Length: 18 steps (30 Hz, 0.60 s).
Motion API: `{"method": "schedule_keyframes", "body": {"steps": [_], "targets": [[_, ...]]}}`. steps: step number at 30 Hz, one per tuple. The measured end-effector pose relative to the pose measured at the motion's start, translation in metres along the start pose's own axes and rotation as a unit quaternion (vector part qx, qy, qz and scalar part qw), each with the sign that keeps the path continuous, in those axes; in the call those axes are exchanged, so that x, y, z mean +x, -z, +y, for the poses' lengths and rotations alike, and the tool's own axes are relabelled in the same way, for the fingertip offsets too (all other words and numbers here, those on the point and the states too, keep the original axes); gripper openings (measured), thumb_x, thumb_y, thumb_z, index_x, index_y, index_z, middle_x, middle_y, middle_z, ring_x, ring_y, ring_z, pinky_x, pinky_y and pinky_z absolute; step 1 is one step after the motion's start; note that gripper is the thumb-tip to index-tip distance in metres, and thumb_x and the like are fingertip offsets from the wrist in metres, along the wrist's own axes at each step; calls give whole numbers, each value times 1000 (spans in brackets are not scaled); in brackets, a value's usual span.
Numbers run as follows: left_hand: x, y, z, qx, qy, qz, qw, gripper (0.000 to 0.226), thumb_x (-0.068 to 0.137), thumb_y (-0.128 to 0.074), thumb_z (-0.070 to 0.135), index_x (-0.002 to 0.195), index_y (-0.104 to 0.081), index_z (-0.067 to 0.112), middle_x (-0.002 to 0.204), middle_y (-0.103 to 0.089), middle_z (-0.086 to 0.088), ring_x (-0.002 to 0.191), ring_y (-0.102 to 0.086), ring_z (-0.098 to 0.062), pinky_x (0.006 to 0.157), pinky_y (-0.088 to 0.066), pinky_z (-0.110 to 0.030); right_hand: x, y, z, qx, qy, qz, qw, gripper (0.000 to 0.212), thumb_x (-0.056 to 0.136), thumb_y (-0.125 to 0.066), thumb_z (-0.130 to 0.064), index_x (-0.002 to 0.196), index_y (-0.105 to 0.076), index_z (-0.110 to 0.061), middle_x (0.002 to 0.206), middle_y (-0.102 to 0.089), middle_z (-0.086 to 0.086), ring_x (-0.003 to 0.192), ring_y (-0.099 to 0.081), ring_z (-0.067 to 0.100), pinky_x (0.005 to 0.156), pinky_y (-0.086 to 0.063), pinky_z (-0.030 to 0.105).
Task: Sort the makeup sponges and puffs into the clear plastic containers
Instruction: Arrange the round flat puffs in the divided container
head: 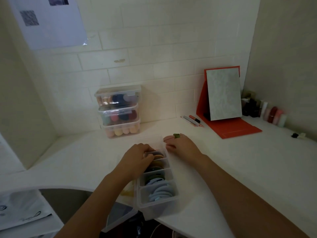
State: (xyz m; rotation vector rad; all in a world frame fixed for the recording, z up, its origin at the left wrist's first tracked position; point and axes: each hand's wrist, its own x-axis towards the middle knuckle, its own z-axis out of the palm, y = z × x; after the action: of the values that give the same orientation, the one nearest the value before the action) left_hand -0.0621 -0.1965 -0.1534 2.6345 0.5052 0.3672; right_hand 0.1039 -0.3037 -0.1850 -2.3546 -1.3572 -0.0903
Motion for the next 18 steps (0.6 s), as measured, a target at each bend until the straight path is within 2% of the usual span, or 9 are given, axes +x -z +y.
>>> {"method": "schedule_keyframes", "body": {"steps": [2, 4, 6, 8, 9, 10, 13, 16, 18], "targets": [[0, -2, -1, -7, -3, 9, 1000, 24, 94, -45, 26, 114, -59, 22, 117, -58, 1, 102, -49, -11, 90, -39, -23, 1, 2, 0, -3, -21, 26, 999, 34, 98, -44, -29, 125, -58, -15, 125, -60, 6, 113, -55, 21, 101, -38, 29], [-1, -5, -2, -15, -11, 26, 999, 25, 95, -44, 25, 115, -59, 23, 121, -53, 2, 105, -45, -9, 91, -34, -20, 1, 7, 1, 9, -40, 98, 994, 27, 96, -51, -24, 115, -63, -10, 113, -65, 10, 103, -59, 22, 91, -43, 26], [-2, -6, -4, -22, -14, 41, 999, 26, 95, -44, 26, 116, -59, 25, 126, -45, 3, 109, -37, -7, 95, -30, -20, 0, 16, -1, 57, -62, 177, 981, 29, 92, -59, -18, 118, -62, -6, 113, -62, 9, 100, -58, 19, 85, -43, 15], [-2, -6, -5, -25, -10, 45, 999, 26, 95, -44, 26, 117, -59, 27, 132, -39, 3, 116, -32, -9, 102, -28, -25, 1, 24, -6, 162, -71, 251, 952, 26, 94, -55, -17, 114, -64, -4, 107, -57, 7, 90, -54, 11, 70, -42, 1], [-3, -6, -5, -27, -5, 43, 999, 26, 95, -44, 26, 118, -58, 28, 136, -36, 3, 122, -30, -11, 105, -27, -28, 0, 27, -10, 196, -67, 262, 942, 24, 95, -53, -16, 112, -64, -3, 104, -54, 7, 87, -51, 9, 65, -42, 0], [-3, -5, -5, -28, -1, 39, 999, 26, 96, -44, 27, 118, -58, 28, 139, -34, 3, 127, -28, -12, 108, -25, -30, 0, 28, -16, 212, -59, 262, 940, 23, 94, -53, -15, 111, -64, -2, 104, -53, 7, 87, -51, 9, 65, -44, 1], [-3, -5, -4, -20, 1, 29, 999, 27, 96, -42, 29, 119, -57, 30, 144, -33, 5, 132, -24, -14, 111, -23, -34, -1, 23, -26, 226, -36, 240, 943, 25, 90, -59, -15, 113, -61, -4, 111, -55, 8, 98, -57, 15, 80, -52, 15], [-5, -6, -3, -2, -9, 26, 1000, 29, 96, -40, 29, 119, -57, 30, 142, -38, 6, 130, -27, -13, 111, -23, -33, -1, 18, -34, 224, -20, 242, 944, 22, 95, -53, -16, 113, -61, -7, 114, -54, 7, 94, -53, 7, 72, -46, 4], [-7, -8, 1, -2, -21, 17, 1000, 29, 96, -40, 30, 120, -57, 31, 141, -38, 8, 129, -27, -11, 110, -23, -32, -1, 16, -36, 198, -8, 242, 950, 22, 97, -50, -17, 112, -61, -8, 114, -55, 5, 92, -50, 3, 80, -44, 8]]}}
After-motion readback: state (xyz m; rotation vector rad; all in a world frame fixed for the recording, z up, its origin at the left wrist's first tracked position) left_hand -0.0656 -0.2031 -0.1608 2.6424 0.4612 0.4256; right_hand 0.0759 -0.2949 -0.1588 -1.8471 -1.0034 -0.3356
